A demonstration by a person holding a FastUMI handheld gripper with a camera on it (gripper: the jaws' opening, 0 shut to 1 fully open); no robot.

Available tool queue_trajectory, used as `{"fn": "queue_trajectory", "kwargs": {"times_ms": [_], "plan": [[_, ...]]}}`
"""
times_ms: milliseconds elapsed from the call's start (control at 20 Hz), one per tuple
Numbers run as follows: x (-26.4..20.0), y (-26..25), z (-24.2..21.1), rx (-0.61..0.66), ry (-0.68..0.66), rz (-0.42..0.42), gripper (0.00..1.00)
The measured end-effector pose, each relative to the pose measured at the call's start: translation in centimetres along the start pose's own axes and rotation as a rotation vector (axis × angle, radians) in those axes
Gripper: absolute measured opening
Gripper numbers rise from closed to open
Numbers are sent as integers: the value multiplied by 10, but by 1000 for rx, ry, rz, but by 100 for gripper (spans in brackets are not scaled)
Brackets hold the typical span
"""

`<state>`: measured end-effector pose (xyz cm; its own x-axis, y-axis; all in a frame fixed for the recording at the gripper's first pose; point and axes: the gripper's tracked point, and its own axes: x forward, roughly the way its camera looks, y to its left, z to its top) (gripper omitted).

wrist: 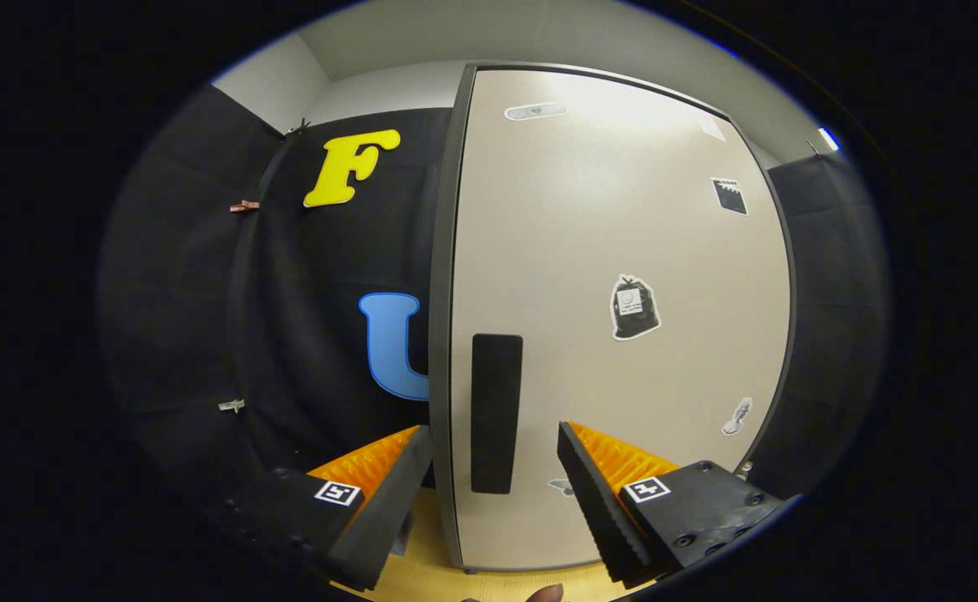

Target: Open the shoe cabinet door, grab the shoes and put them into the shoe cabinet, then close the shoe cabinet door.

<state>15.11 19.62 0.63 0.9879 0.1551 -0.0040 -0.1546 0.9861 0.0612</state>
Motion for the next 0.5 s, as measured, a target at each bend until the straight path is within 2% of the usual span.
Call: {"fn": "queue_trajectory", "kwargs": {"times_ms": [150, 200, 250, 350, 500], "plan": [[16, 3, -1, 0, -7, -20, 95], [20, 3, -1, 1, -7, -29, 91], [24, 3, -4, 6, -1, -37, 78], [32, 0, -8, 20, 20, -67, 61], [32, 1, -5, 5, -6, -77, 57]]}}
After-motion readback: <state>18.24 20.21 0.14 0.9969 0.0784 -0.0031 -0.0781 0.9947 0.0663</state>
